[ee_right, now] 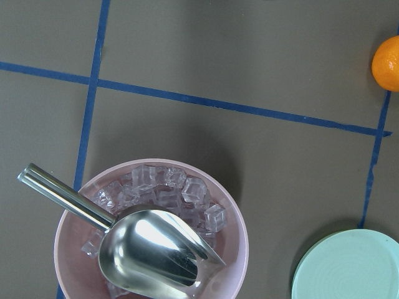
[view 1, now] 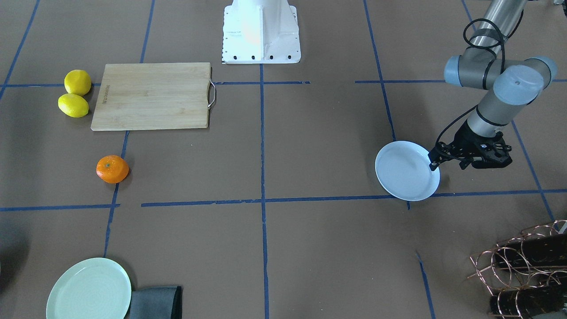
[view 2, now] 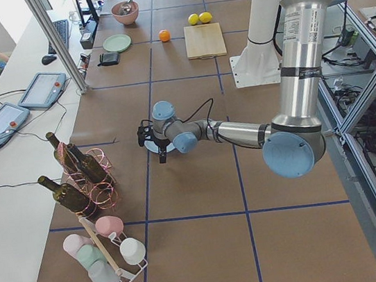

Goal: Pick orange to plate
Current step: 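Reach the left gripper down to the rim of the light blue plate, then grip the plate rim with the left gripper and drag it toward the table center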

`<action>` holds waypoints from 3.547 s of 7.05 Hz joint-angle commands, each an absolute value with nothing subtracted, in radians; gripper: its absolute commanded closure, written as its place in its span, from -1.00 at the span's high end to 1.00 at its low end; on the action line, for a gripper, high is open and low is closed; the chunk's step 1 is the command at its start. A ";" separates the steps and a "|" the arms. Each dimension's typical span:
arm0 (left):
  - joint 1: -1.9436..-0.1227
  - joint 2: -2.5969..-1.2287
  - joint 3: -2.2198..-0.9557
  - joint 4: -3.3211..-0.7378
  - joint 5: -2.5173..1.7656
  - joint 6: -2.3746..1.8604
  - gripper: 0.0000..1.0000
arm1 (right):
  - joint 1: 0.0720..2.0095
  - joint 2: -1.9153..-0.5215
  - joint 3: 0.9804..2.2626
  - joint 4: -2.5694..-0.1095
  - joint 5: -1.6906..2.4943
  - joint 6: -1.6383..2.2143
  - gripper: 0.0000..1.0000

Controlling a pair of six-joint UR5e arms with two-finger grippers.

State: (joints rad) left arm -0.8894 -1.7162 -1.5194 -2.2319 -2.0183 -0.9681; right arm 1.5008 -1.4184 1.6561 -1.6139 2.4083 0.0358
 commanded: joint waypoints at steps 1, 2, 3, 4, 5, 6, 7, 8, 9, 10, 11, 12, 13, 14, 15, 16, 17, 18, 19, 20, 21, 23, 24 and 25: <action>-0.881 -1.729 -1.508 -2.232 -2.016 -0.969 0.56 | 1.500 -1.417 1.657 -1.614 2.408 0.037 1.00; -0.879 -1.729 -1.505 -2.232 -2.016 -0.969 0.40 | 1.500 -1.417 1.658 -1.614 2.408 0.037 1.00; -0.879 -1.730 -1.503 -2.232 -2.016 -0.969 0.28 | 1.500 -1.417 1.658 -1.614 2.408 0.037 1.00; -0.873 -1.730 -1.503 -2.232 -2.016 -0.969 0.21 | 1.500 -1.417 1.658 -1.614 2.408 0.037 1.00; -0.870 -1.730 -1.502 -2.232 -2.016 -0.969 0.09 | 1.500 -1.417 1.658 -1.614 2.408 0.037 1.00; -0.868 -1.730 -1.502 -2.232 -2.016 -0.968 -0.16 | 1.500 -1.417 1.658 -1.614 2.408 0.037 1.00; -0.868 -1.730 -1.505 -2.232 -2.016 -0.966 -0.51 | 1.500 -1.417 1.658 -1.614 2.408 0.038 1.00; -0.868 -1.730 -1.508 -2.232 -2.017 -0.963 -0.89 | 1.500 -1.417 1.660 -1.614 2.408 0.038 1.00; -0.868 -1.730 -1.511 -2.230 -2.017 -0.960 -1.00 | 1.500 -1.417 1.660 -1.614 2.408 0.038 1.00; -0.868 -1.730 -1.514 -2.230 -2.019 -0.959 -1.00 | 1.500 -1.417 1.661 -1.614 2.408 0.040 1.00; -0.868 -1.730 -1.517 -2.229 -2.025 -0.957 -1.00 | 1.502 -1.417 1.670 -1.614 2.408 0.047 1.00; -0.880 -1.733 -1.538 -2.220 -2.031 -0.953 -1.00 | 1.500 -1.417 1.674 -1.614 2.408 0.054 1.00; -0.923 -1.739 -1.545 -2.218 -2.089 -0.953 -1.00 | 1.500 -1.417 1.675 -1.614 2.408 0.054 1.00; -0.996 -1.749 -1.564 -2.198 -2.162 -0.953 -1.00 | 1.497 -1.417 1.674 -1.614 2.408 0.054 1.00; -1.035 -1.779 -1.615 -2.125 -2.227 -0.953 -1.00 | 1.491 -1.417 1.674 -1.612 2.407 0.052 1.00; -1.040 -1.871 -1.632 -2.003 -2.230 -0.956 -1.00 | 1.488 -1.417 1.675 -1.614 2.407 0.055 1.00; -1.032 -1.953 -1.622 -1.930 -2.227 -0.972 -1.00 | 1.477 -1.417 1.675 -1.612 2.407 0.066 1.00; -0.999 -1.980 -1.617 -1.940 -2.232 -1.059 -1.00 | 1.444 -1.417 1.702 -1.612 2.407 0.128 1.00; -0.932 -2.041 -1.596 -1.940 -2.226 -1.177 -1.00 | 1.393 -1.419 1.739 -1.612 2.402 0.217 1.00; -0.866 -2.072 -1.589 -1.945 -2.220 -1.271 -1.00 | 1.350 -1.419 1.779 -1.611 2.398 0.312 1.00; -0.804 -2.083 -1.585 -2.004 -2.163 -1.361 -1.00 | 1.321 -1.419 1.808 -1.611 2.392 0.365 1.00; -0.694 -2.117 -1.531 -2.171 -2.075 -1.580 -1.00 | 1.237 -1.419 1.868 -1.611 2.315 0.492 1.00; -0.648 -2.134 -1.529 -2.175 -2.025 -1.618 -1.00 | 1.206 -1.422 1.867 -1.559 2.309 0.541 1.00; -0.608 -2.140 -1.531 -2.178 -1.967 -1.638 -1.00 | 1.168 -1.422 1.867 -1.502 2.283 0.625 1.00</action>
State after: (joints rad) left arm -0.6621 -2.1264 -1.5338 -2.1618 -2.0365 -1.5921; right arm 1.2150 -1.4210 1.8627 -1.5635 2.3112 0.5331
